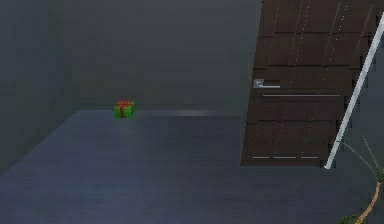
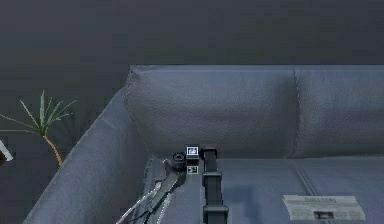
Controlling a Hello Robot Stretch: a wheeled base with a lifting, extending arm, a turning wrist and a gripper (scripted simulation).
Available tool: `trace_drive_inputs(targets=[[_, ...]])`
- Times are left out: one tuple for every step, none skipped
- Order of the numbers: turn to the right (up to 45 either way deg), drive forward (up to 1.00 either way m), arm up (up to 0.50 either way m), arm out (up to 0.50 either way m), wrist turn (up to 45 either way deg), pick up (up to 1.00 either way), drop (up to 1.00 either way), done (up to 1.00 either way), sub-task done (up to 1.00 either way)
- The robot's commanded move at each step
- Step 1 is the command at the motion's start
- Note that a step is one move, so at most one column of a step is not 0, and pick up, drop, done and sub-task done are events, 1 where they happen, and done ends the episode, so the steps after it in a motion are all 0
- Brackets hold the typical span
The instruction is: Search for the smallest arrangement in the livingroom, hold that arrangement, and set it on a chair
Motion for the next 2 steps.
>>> trace_drive_inputs(targets=[[0.0, 0.0, 0.0, 0.0, 45.0, 0.0, 0.0, 0.0, 0.0], [0.0, 0.0, 0.0, 0.0, 45.0, 0.0, 0.0, 0.0, 0.0]])
